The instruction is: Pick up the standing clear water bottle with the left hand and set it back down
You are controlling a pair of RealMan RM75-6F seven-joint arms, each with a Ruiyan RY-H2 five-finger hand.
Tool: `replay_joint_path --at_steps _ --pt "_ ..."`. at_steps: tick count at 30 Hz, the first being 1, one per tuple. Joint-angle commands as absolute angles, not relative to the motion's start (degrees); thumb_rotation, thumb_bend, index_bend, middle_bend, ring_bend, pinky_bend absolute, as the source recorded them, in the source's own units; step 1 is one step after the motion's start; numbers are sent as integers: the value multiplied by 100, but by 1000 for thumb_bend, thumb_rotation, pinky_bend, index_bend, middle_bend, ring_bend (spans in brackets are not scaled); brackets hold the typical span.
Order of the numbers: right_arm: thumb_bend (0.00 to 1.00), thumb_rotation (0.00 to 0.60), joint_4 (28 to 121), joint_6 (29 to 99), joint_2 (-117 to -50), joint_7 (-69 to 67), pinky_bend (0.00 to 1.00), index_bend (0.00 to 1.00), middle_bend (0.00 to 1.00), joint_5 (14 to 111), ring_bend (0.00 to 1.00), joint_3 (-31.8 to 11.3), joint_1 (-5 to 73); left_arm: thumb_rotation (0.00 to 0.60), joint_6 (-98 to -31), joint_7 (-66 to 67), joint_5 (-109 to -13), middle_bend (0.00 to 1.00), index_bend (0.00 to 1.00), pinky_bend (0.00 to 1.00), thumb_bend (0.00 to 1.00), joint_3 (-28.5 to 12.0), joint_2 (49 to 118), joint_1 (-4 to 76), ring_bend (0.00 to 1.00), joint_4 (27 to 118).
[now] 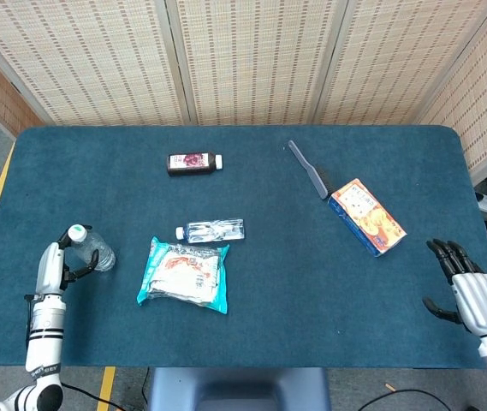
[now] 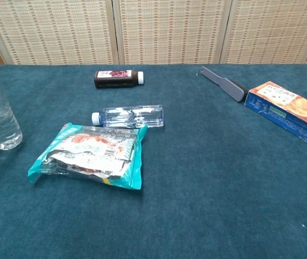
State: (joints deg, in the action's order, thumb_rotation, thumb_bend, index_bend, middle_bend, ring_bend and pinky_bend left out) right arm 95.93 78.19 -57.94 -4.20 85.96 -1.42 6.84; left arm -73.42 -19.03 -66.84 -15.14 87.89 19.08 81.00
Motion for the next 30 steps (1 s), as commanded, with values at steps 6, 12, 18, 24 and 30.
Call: replay_joint_path --at_steps 6,12,18,24,30 --pt "165 600 9587 7807 -5794 -419 262 0 35 8591 0 -142 690 600 -7042 -1582 -6692 142 58 238 456 -1337 8592 1891 100 8115" --pt "166 600 9590 7806 -5796 -414 262 0 35 8594 0 -139 691 600 -6749 -1156 -6531 30 0 186 421 -1237 8307 1918 8 8367" --pt "165 600 9594 7794 -5799 -400 262 0 35 8589 0 -136 695 600 -6548 129 -6365 0 0 170 412 -1016 7628 1993 0 8804" --pt "165 600 9593 7802 -5807 -393 262 0 35 8592 0 -135 693 600 -6577 905 -6164 0 0 165 410 -953 7156 2014 0 9157" --pt "166 600 9591 7773 -5819 -365 262 0 35 8584 0 -130 705 600 -6562 1108 -5965 0 0 164 407 -942 6883 1997 0 9530"
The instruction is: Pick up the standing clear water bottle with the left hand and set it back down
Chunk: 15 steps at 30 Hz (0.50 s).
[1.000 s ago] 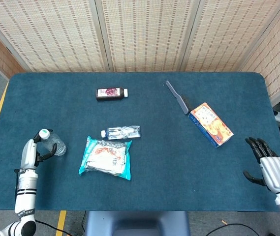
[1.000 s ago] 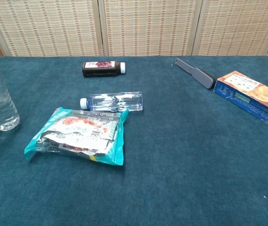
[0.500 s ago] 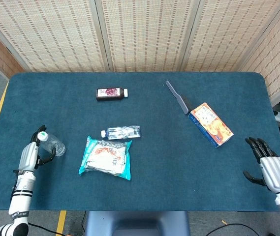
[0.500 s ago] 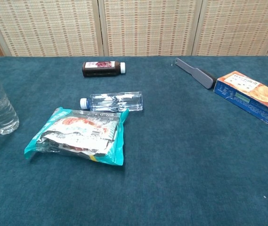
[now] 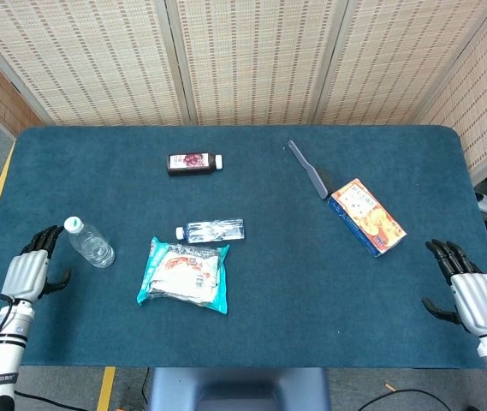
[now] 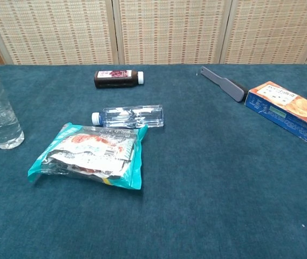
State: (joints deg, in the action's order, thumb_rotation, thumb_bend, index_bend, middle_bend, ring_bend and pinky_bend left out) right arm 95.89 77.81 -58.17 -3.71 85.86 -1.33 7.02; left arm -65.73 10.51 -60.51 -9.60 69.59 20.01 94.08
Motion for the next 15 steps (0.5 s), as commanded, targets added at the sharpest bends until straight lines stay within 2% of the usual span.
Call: replay_joint_path --at_steps 1,7,11,15 --pt "166 600 9594 7767 -5818 -363 262 0 35 8584 0 -129 707 600 -6555 1125 -5946 0 0 165 407 -937 6868 2000 0 9561" --pt "165 600 9600 7777 -5808 -376 262 0 35 8582 0 -131 703 600 -6706 1537 -5996 0 0 165 406 -831 6861 2024 0 9486" --pt "165 600 9593 7771 -5798 -406 262 0 35 8580 0 -138 711 600 -7075 2494 -6019 0 0 165 408 -653 6908 2022 0 9180" --pt "165 600 9577 7737 -5795 -441 262 0 35 8567 0 -149 734 600 -7562 3317 -6649 0 34 166 413 -271 6979 1949 0 8480"
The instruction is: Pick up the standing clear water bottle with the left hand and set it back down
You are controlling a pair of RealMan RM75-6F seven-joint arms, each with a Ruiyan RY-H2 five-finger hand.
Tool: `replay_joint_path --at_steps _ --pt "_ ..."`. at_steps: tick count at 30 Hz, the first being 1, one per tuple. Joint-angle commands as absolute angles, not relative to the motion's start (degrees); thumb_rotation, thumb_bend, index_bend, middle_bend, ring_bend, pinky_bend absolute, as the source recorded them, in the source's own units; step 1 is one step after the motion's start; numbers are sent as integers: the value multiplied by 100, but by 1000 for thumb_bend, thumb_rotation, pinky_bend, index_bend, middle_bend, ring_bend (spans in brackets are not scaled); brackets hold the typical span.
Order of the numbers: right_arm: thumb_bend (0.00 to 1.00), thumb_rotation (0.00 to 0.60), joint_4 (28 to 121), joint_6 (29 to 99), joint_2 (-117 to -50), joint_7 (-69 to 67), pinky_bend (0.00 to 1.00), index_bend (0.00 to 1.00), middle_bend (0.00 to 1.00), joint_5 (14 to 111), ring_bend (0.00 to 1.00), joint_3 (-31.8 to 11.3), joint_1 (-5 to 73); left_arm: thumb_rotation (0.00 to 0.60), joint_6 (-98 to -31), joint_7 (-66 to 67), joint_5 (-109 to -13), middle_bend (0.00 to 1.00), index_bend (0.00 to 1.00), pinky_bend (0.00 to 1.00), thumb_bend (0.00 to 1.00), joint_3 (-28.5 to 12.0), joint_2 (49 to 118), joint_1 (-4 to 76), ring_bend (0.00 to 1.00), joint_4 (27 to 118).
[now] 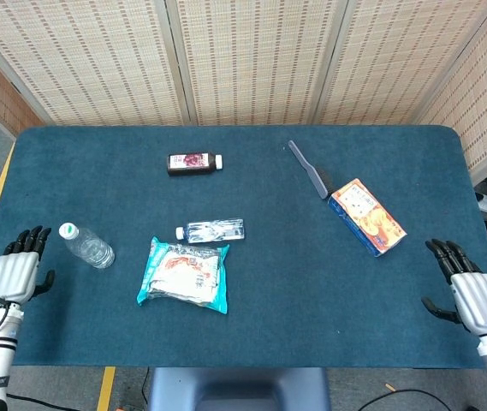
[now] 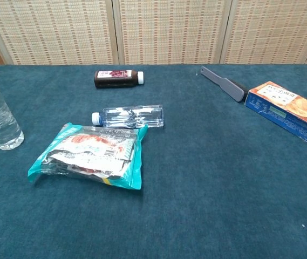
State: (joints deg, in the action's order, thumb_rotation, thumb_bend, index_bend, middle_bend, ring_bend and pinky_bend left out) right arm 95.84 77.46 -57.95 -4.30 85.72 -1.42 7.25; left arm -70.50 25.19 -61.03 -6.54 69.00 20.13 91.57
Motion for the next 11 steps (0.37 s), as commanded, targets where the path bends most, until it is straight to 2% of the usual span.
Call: replay_joint_path --at_steps 1,11 --pt "165 600 9569 7730 -5798 -445 262 0 35 8563 0 -153 740 600 -7605 3308 -6801 0 47 165 414 -191 6978 1919 0 8350" --pt "166 600 9549 7628 -5811 -426 262 0 35 8518 0 -156 790 600 -8241 2620 -7735 17 70 165 416 100 6868 1498 0 7945"
